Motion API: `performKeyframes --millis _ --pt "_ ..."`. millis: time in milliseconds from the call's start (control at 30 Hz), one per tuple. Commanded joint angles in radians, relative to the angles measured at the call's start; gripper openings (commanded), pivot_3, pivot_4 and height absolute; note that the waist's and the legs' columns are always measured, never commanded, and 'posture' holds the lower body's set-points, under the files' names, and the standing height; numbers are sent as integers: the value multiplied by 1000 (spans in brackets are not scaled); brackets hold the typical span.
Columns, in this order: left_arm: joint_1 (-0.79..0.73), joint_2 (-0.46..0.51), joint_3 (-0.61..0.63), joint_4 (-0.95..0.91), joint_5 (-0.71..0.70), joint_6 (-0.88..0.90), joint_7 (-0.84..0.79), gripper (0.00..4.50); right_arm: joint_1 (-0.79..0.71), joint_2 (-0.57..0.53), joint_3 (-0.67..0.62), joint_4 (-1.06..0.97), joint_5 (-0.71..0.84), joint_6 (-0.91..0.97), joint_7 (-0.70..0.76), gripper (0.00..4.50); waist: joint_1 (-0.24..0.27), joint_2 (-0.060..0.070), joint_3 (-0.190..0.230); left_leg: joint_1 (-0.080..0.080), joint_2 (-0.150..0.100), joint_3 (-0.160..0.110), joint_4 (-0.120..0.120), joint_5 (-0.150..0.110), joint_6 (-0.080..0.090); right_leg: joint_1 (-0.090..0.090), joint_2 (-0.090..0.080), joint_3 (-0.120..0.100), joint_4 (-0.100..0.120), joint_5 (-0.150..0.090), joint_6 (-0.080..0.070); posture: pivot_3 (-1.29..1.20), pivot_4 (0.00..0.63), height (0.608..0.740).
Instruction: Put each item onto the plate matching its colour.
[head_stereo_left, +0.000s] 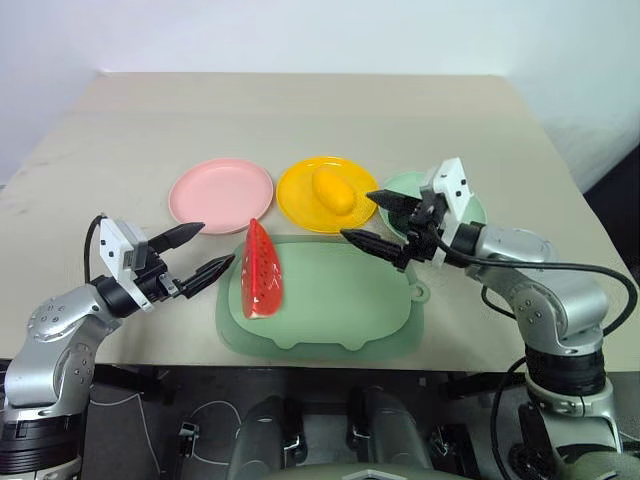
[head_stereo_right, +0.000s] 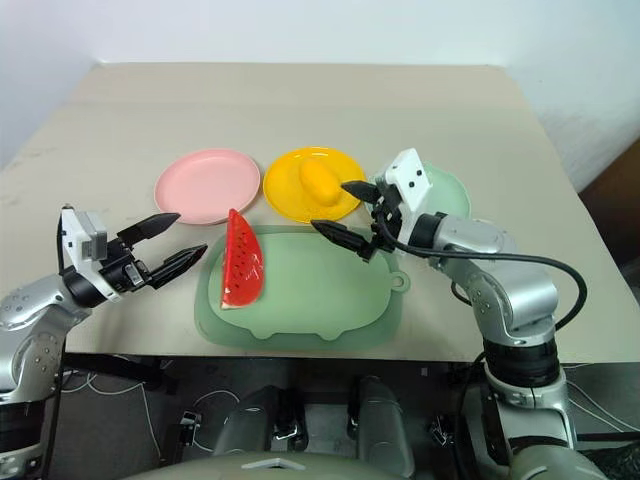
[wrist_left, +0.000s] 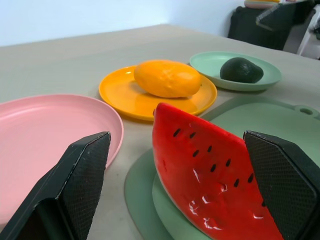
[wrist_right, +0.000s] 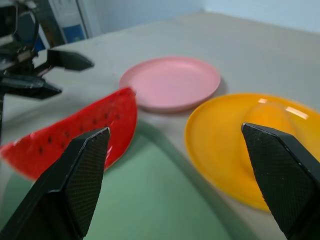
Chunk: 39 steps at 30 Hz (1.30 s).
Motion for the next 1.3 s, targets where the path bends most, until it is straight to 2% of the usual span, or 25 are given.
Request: performKeyframes --millis 33,400,767,967,1300 --pt "16 5 22 -54 -21 6 5 4500 27 -15 -7 -41 19 -35 3 4466 0 0 0 0 0 0 0 0 0 0 0 0 0 0 0 0 150 696" --pt "71 20 33 -164 -40 100 71 4500 4 -84 27 -44 14 -127 73 4466 4 0 0 0 0 -1 0 0 0 1 0 0 -1 0 0 0 150 696" --pt "-36 -5 1 -385 -169 412 420 4500 43 -91 84 -18 -19 -160 53 4466 25 0 0 4 0 -2 2 -1 1 7 0 -1 -2 0 0 0 150 696" --pt "-83 -49 -28 -421 -228 600 631 4500 43 -90 81 9 -26 -180 46 4466 27 -1 0 8 0 -3 2 -1 2 12 1 -2 -3 0 0 0 150 696" --pt "-107 -77 -86 -431 -259 655 654 4500 61 -78 79 1 -31 -190 17 4466 27 -1 0 8 0 -3 2 -1 2 13 1 -2 -3 0 0 0 150 696"
